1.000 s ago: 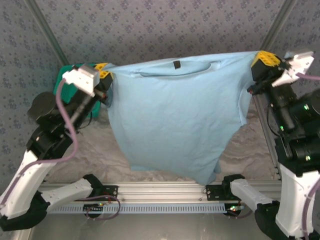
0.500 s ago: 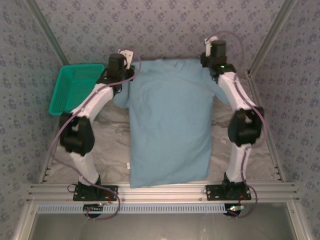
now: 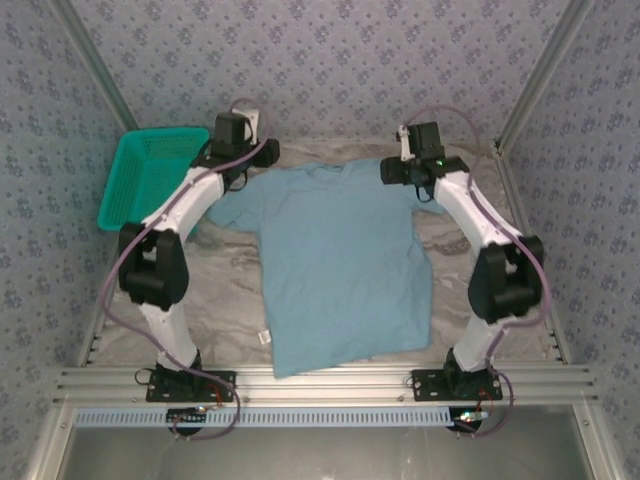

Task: Fold the inside-out t-shirt

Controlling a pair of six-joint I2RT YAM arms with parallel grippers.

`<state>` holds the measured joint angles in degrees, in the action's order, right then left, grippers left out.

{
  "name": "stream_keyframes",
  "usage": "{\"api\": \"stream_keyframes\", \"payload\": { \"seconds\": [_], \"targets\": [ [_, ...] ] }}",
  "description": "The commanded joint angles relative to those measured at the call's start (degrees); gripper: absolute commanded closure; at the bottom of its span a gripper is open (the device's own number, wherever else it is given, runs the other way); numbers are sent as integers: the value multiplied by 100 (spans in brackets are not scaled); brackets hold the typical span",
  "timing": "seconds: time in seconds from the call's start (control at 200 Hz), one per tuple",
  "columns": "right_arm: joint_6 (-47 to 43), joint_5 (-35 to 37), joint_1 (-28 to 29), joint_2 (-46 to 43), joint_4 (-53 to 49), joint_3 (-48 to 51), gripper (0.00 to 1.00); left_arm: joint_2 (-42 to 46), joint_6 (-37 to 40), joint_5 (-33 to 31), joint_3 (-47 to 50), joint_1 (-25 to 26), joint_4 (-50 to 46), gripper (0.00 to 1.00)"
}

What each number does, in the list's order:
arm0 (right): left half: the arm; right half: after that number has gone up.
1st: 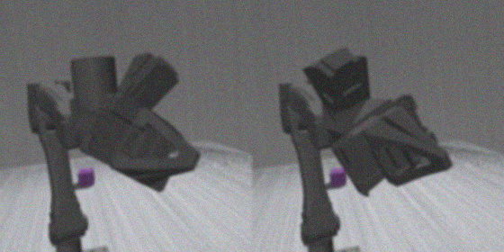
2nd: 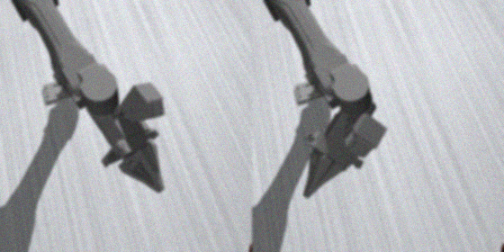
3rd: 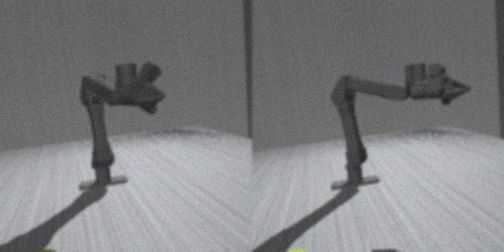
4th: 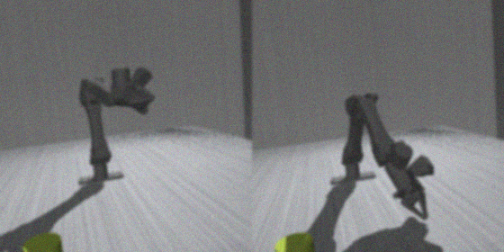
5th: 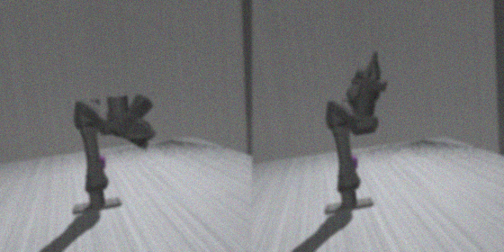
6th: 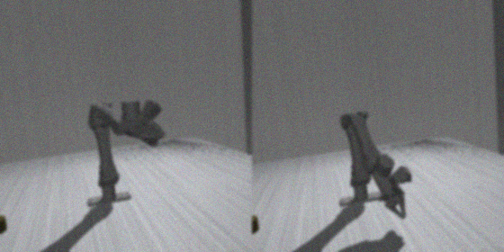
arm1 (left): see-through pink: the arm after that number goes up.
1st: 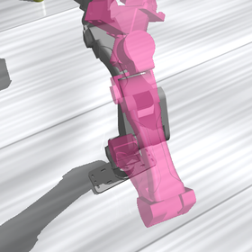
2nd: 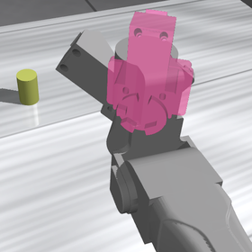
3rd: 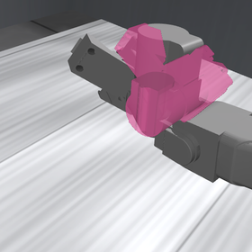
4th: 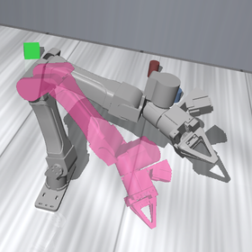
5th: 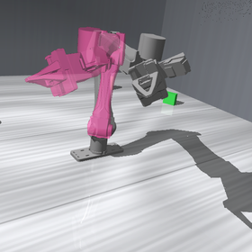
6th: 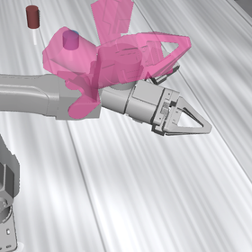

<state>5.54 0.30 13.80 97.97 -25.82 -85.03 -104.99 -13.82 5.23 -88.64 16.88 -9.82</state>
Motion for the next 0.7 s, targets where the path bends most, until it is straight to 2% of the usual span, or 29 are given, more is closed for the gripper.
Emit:
{"api": "stream_keyframes", "payload": {
  "seconds": [0.0, 0.045, 0.145, 0.34, 0.52, 0.695],
  "targets": [
    [796, -704, 123, 215, 190, 826, 28, 266, -926, 478, 1088, 102, 619, 42],
    [857, -675, 243, 415, 278, 901, 28, 237, -941, 477, 1318, 113, 644, 42],
    [1116, -1336, 207, 892, 472, 954, 32, -24, -849, 277, 1569, 113, 552, 41],
    [1293, -1323, 5, 1573, 681, 880, 38, -889, -742, 120, 1311, 37, 471, 41],
    [1459, -1298, -118, 2290, 704, 311, 42, -1692, -617, -57, 523, -203, 116, 41],
    [1605, -1404, -168, 3168, 461, -915, 44, -2781, -450, 111, -1108, -480, -823, 41]
  ]
}}
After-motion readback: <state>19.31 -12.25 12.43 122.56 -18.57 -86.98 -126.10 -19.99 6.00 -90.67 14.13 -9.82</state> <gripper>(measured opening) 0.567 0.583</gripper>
